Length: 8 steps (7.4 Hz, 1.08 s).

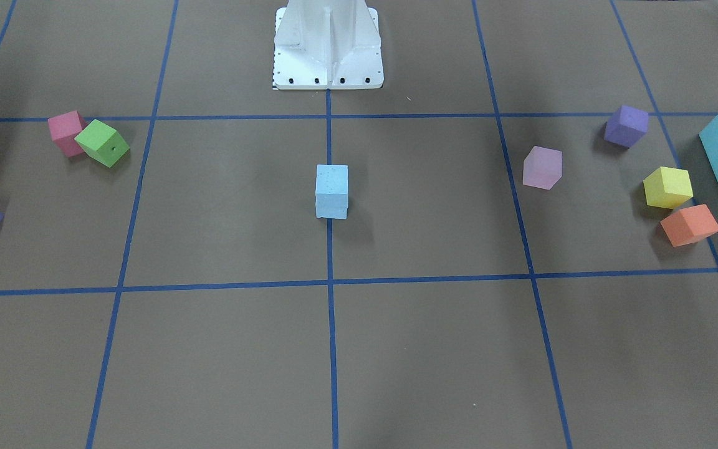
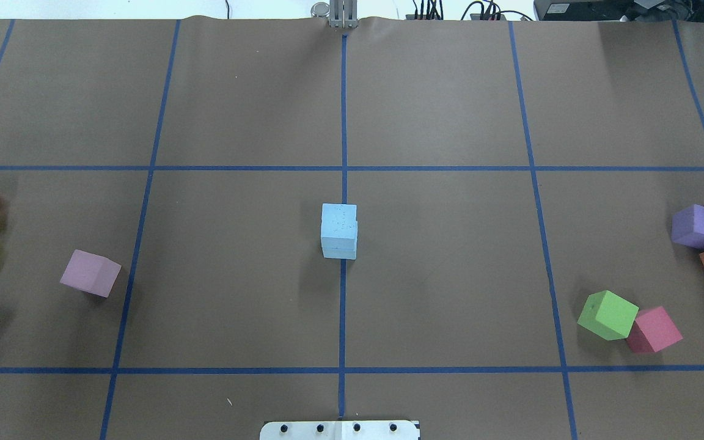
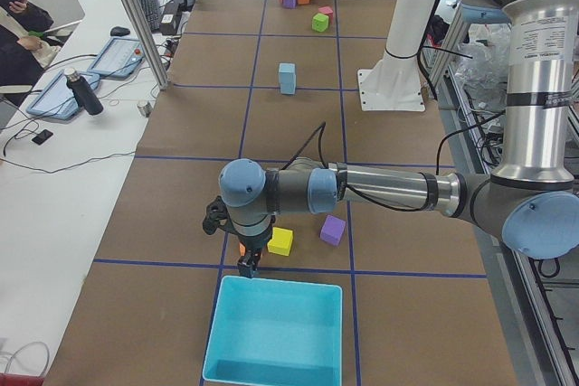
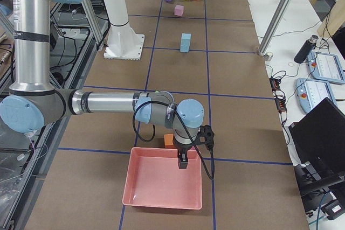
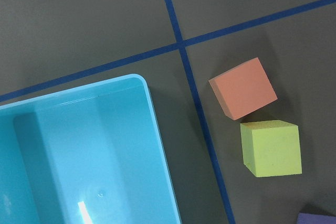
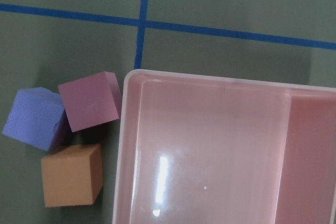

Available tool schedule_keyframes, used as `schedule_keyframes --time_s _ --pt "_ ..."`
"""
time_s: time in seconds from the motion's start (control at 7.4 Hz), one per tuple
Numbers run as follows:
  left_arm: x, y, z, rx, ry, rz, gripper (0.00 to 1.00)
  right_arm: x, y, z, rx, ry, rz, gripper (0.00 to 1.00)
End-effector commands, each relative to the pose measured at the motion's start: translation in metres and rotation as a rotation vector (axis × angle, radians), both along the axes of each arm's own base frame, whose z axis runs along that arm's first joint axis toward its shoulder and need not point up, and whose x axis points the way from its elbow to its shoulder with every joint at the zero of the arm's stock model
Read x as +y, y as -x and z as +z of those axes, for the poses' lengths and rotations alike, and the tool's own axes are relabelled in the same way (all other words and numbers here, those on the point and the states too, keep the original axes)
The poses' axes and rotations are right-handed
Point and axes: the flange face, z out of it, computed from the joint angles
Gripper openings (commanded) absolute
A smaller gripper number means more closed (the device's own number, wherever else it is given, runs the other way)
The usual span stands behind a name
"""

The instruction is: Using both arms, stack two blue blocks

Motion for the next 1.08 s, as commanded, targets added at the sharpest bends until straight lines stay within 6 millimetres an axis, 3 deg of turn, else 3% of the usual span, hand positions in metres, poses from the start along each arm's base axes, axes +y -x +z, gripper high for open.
schedule_keyframes --time_s 0.0,0.95 --pt "0.0000 0.0003 -0.0007 0.000 -0.001 -0.001 0.98 0.0000 0.0000 0.0000 0.000 0.000 0.000 1.00" --pt "0.0087 0.0000 0.0031 0.000 0.005 0.000 0.98 -0.0001 0.0001 -0.0008 -0.001 -0.002 0.000 1.00"
